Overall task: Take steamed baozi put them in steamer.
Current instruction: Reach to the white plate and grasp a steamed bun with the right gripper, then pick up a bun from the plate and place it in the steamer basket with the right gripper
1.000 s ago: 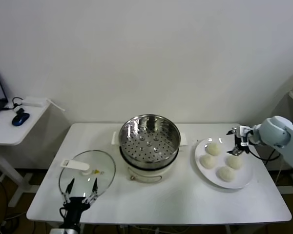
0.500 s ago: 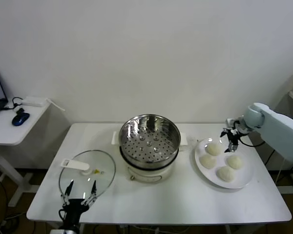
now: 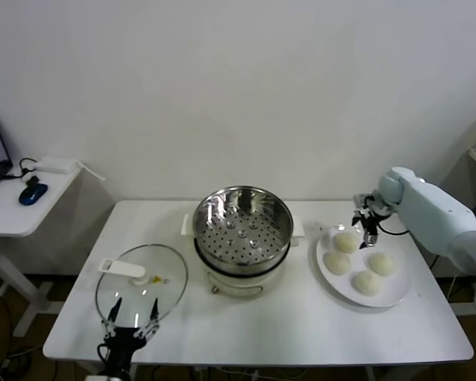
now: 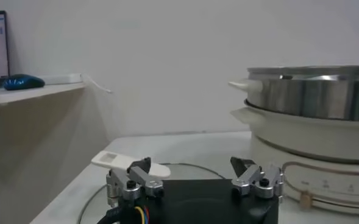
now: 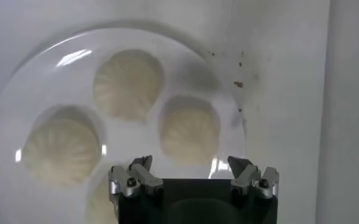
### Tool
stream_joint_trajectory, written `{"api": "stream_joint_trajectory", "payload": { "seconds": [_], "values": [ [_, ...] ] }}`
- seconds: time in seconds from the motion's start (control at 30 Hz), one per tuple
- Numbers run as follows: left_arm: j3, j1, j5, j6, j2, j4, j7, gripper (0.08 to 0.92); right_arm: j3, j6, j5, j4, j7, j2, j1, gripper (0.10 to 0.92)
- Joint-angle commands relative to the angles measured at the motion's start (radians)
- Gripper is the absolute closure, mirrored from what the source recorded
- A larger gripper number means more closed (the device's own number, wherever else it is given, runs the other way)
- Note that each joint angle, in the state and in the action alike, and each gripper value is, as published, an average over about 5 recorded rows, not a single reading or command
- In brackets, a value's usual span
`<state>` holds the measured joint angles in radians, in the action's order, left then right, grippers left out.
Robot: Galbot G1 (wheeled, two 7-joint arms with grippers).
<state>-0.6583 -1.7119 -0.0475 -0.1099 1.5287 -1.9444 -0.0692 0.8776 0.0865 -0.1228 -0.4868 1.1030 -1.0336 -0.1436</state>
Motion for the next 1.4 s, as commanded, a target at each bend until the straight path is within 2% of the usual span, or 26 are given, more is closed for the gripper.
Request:
{"api": "stream_joint_trajectory", "payload": {
  "seconds": [0.03, 0.63, 0.73, 0.9, 1.03, 1.23, 1.4],
  "values": [
    [-0.001, 0.0, 0.009, -0.004, -0.001, 0.011, -0.002, 0.177, -0.06, 0.04, -0.042, 0.117, 0.009, -0.079, 0.016, 0.203],
    [0.0, 0.008, 0.013, -0.012, -0.004, 0.027, -0.002, 0.177, -0.128, 0.061, -0.108, 0.192, -0.017, -0.127, 0.032, 0.211],
    [-0.001, 0.011, 0.014, -0.012, -0.004, 0.03, -0.001, 0.177, -0.127, 0.061, -0.113, 0.194, -0.015, -0.131, 0.031, 0.234],
    [-0.002, 0.012, 0.014, -0.012, -0.003, 0.032, -0.001, 0.177, -0.126, 0.061, -0.122, 0.192, -0.009, -0.131, 0.026, 0.342],
    [-0.002, 0.011, 0.015, -0.012, -0.003, 0.032, 0.0, 0.177, -0.12, 0.061, -0.122, 0.178, 0.003, -0.124, 0.021, 0.382],
    [-0.014, 0.005, 0.016, -0.013, -0.005, 0.03, 0.002, 0.177, -0.007, 0.058, -0.043, 0.053, 0.027, -0.051, -0.064, 0.398],
    [-0.014, 0.0, 0.023, -0.017, -0.003, 0.027, 0.004, 0.177, 0.272, 0.053, 0.178, -0.219, 0.037, 0.061, -0.267, 0.405]
  ]
}}
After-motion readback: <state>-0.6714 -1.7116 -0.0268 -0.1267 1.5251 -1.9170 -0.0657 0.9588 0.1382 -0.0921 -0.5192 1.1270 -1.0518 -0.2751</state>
